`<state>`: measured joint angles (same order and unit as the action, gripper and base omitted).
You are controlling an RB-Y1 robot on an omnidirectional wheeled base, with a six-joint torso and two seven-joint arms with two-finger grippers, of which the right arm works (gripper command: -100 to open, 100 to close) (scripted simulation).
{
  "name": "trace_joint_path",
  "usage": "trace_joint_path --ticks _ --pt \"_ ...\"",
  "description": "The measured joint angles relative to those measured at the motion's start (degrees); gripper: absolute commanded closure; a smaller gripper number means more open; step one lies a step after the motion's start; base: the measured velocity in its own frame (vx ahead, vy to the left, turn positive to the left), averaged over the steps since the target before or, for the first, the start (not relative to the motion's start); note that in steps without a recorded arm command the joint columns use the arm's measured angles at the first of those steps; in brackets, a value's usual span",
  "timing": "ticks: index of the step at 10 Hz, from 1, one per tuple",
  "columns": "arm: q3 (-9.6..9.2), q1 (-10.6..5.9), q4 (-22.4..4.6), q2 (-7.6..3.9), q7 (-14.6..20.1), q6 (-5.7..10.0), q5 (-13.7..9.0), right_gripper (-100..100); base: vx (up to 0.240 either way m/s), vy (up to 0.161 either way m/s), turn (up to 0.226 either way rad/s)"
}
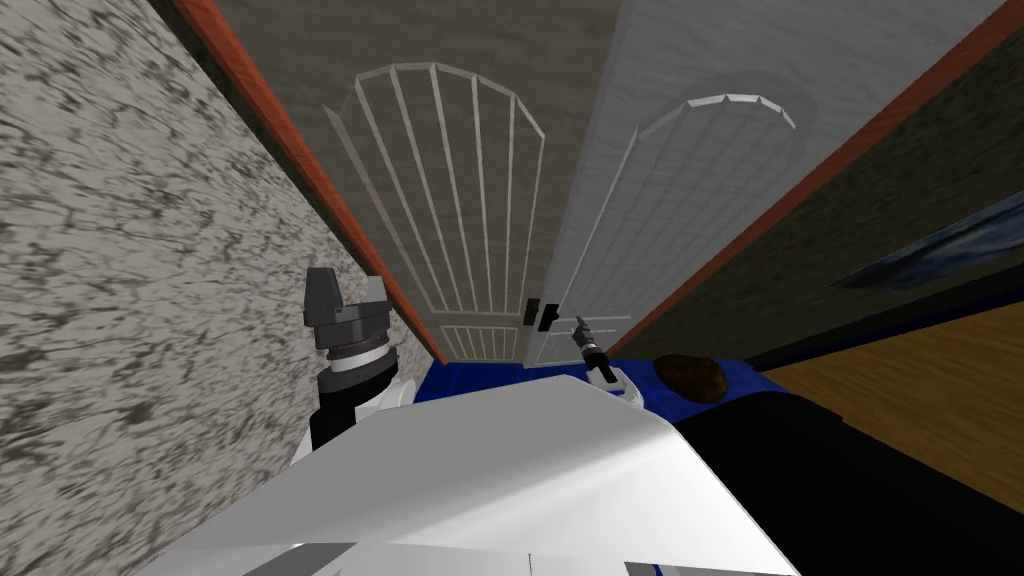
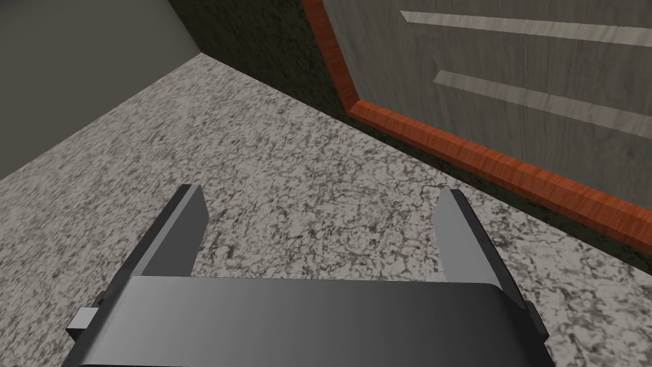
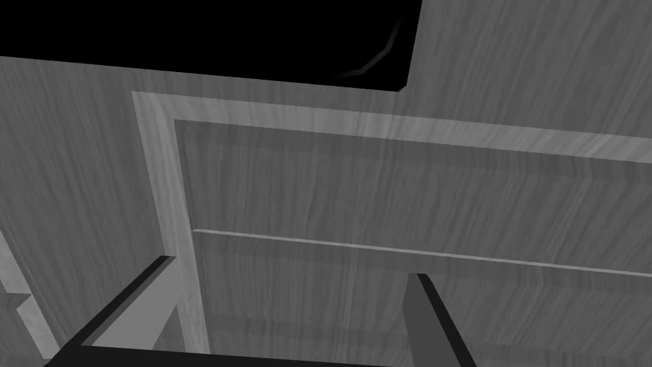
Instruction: Pull the door open
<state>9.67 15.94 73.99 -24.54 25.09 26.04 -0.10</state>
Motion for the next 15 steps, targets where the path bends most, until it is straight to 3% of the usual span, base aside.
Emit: trace_joint_path --ticks 2,3,9,11,12,15 --pt "-0.97 -1.37 0.42 0.39 -0.01 0.16 0.18 -100 0.138 0.132 0.094" --pt "-1.06 -1.54 0.42 0.42 0.00 0.16 0.20 100 -0.011 -0.007 -0.026" --pt "-1.42 -1.39 0.45 0.64 -0.03 0.20 0.29 100 -0.036 -0.027 -0.005" --pt "-1.21 -0.64 0.05 -0.06 0.31 0.70 0.25 100 -0.197 -0.147 -0.094" --pt "-1.16 0.22 -0.28 -0.60 0.66 1.13 0.29 -100 -0.204 -0.003 0.016" --pt "-2.75 2.03 2.44 -1.15 2.00 2.14 0.71 -100 -0.200 0.129 0.020"
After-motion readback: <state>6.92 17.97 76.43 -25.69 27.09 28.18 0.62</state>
